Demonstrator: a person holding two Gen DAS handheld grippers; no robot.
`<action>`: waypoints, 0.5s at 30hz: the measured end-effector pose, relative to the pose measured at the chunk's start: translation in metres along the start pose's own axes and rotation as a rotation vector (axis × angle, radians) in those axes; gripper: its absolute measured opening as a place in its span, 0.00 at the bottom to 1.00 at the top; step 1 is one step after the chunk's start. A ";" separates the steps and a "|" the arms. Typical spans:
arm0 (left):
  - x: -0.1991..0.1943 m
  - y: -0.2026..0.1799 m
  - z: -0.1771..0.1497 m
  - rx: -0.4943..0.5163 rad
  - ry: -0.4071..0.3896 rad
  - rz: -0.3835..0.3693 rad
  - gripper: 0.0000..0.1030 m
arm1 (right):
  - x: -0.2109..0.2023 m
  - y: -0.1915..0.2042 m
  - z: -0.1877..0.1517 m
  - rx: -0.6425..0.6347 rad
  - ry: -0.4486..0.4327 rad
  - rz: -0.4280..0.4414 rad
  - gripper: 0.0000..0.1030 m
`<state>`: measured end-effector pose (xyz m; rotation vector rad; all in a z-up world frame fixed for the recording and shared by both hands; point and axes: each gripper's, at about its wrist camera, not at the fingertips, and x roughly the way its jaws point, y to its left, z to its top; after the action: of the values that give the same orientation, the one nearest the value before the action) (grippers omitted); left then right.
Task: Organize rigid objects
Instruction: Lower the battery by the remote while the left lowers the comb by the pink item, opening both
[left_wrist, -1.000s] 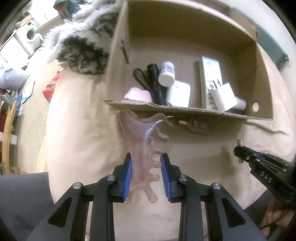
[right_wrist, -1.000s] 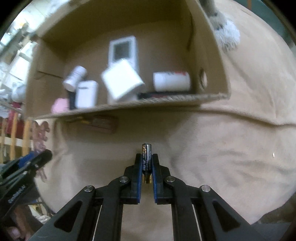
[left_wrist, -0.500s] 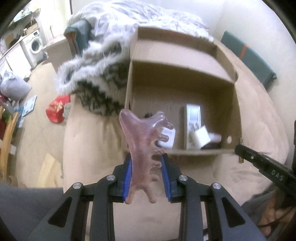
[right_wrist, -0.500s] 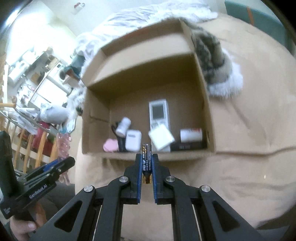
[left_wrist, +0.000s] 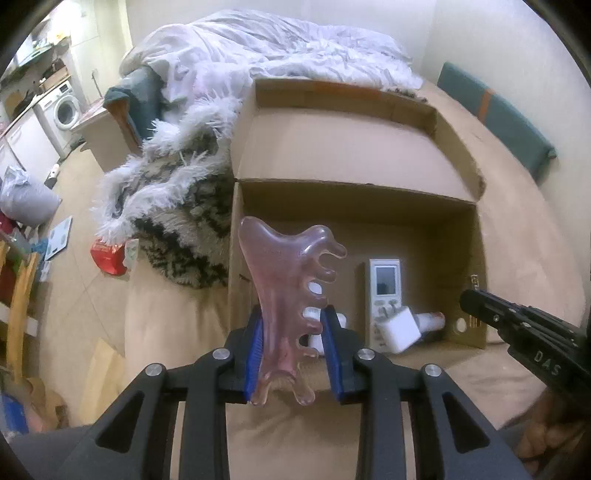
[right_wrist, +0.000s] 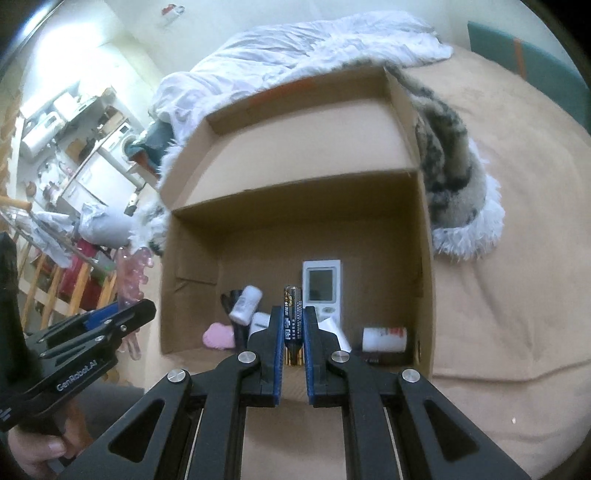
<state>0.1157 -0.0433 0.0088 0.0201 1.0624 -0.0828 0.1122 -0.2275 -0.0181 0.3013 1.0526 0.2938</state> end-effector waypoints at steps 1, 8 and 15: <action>0.005 -0.001 0.002 0.006 0.004 0.003 0.26 | 0.008 -0.004 0.000 0.007 0.010 0.001 0.10; 0.042 0.001 0.001 0.008 0.029 0.007 0.26 | 0.047 -0.023 -0.011 0.066 0.084 -0.002 0.10; 0.066 0.008 -0.005 -0.033 0.040 -0.003 0.26 | 0.056 -0.024 -0.008 0.058 0.106 -0.028 0.10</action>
<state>0.1442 -0.0391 -0.0510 -0.0091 1.1033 -0.0677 0.1330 -0.2272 -0.0756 0.3253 1.1700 0.2563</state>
